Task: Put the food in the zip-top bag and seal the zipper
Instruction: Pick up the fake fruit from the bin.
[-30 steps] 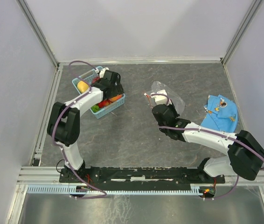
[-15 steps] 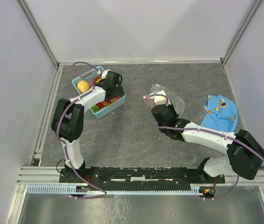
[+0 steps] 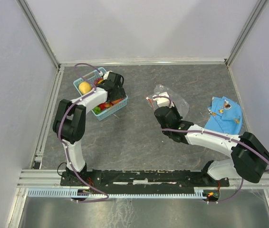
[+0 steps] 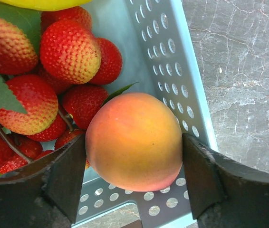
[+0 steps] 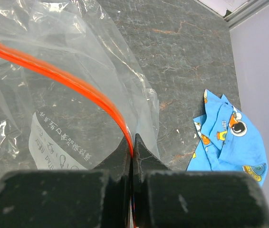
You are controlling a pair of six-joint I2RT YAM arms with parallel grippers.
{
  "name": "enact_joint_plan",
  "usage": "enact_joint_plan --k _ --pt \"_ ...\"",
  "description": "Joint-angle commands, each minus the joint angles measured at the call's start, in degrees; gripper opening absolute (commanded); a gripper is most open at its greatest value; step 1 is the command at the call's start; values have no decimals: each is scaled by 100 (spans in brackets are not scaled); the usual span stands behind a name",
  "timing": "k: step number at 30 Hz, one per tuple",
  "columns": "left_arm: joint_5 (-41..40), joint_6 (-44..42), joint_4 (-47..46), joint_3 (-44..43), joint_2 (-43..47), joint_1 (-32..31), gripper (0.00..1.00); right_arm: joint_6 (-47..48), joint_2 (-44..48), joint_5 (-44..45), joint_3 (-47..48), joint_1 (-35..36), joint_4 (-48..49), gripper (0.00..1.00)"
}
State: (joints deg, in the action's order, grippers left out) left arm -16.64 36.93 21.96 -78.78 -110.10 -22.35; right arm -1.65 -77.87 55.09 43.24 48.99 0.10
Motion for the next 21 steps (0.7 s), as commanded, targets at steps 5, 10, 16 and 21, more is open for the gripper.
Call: enact_joint_plan --k 5,10,16,21 --pt "161 -292 -299 251 690 64 64 -72 175 31 135 -30 87 1" --pt "-31 -445 -163 353 1219 60 63 -89 201 11 132 -30 78 2" --pt "-189 -699 115 408 1678 65 63 -107 227 -5 123 -34 69 2" --pt "208 -744 -118 879 2143 64 62 -172 240 -121 144 -30 22 2"
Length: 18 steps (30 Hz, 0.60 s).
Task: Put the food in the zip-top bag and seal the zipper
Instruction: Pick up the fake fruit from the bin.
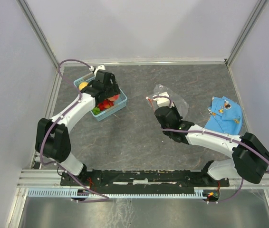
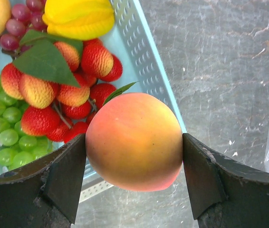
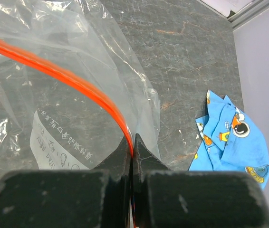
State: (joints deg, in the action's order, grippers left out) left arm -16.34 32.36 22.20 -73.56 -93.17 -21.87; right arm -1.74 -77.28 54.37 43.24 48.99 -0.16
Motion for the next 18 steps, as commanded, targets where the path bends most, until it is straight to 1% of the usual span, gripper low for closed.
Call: enact_joint_plan --k 1,5,11,15,18 --pt "348 -273 -282 500 547 18 62 -190 183 -98 155 -30 25 2" --pt "935 -70 -819 1058 1019 20 59 -336 243 -399 238 -30 -143 2" --pt "1834 432 -1753 1914 1691 -25 57 -421 336 -784 402 -30 -449 2" --pt "2158 731 -2210 2341 2091 -107 56 -609 244 -1025 551 -32 -643 2" --pt "2254 891 -2498 2579 2359 -268 56 -1059 159 -1153 711 -34 -940 2"
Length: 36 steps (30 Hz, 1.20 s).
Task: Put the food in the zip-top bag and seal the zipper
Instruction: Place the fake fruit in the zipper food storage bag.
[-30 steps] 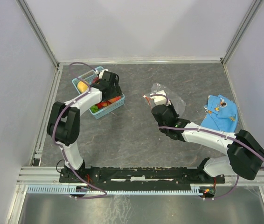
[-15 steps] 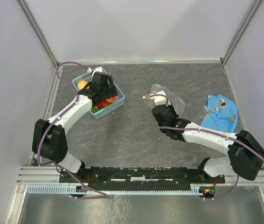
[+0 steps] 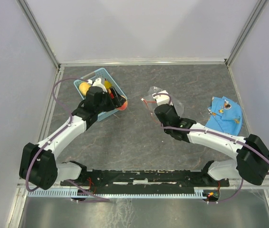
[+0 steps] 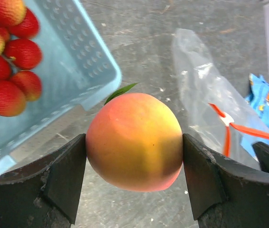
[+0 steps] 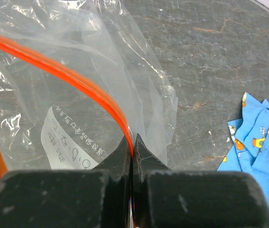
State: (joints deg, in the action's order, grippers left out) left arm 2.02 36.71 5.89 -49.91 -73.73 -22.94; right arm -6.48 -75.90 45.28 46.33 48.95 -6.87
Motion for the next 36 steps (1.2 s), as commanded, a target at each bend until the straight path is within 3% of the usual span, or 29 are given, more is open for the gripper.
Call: enact_joint_plan --k 1,12,21,29,36 --pt "419 522 -949 283 500 -256 55 -718 -4 -290 430 -26 -325 2" --pt "547 1045 -2358 1115 1157 -1065 53 -1583 -287 -994 897 -27 -834 2" --pt "448 1331 -3204 1489 1207 -1589 52 -2017 -259 -1615 1024 -26 -841 2" --pt "71 1334 -3555 1612 887 -1980 52 -2237 -202 -2016 1086 -26 -796 2" --pt "-456 1162 -3107 1669 576 -2038 51 -2252 87 -2217 1085 -26 -809 2"
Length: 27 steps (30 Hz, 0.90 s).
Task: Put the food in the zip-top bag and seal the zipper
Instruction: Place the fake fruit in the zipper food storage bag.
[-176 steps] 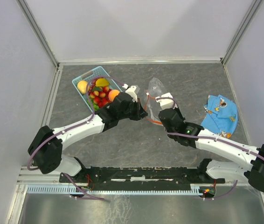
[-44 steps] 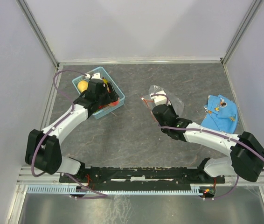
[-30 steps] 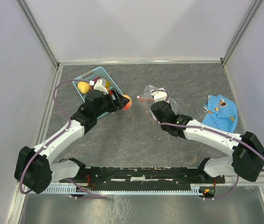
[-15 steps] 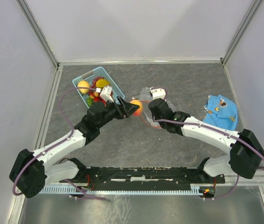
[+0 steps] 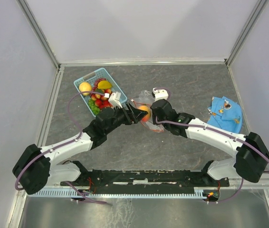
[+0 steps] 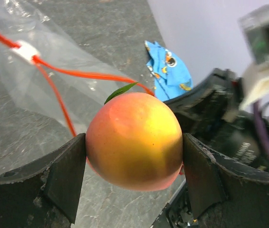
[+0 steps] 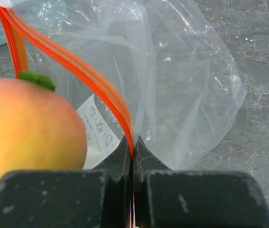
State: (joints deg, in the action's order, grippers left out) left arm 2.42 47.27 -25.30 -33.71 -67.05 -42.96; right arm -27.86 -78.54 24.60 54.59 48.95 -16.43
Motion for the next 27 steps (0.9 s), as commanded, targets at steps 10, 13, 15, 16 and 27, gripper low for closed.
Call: enact_joint_plan --k 10,13,15,16,27 --pt "-1172 -266 872 -221 -338 -152 52 -233 579 -595 267 -26 270 2" --pt "-1204 -300 891 -273 -242 -221 54 -262 549 -692 242 -26 322 2" --pt "-1250 -349 886 -322 -198 -278 55 -288 506 -728 224 -26 348 2" --pt "-1294 -399 886 -349 -195 -308 56 -297 492 -759 216 -24 357 2" --pt "-1548 -658 953 -469 -196 -507 59 -594 391 -1100 170 -26 615 2"
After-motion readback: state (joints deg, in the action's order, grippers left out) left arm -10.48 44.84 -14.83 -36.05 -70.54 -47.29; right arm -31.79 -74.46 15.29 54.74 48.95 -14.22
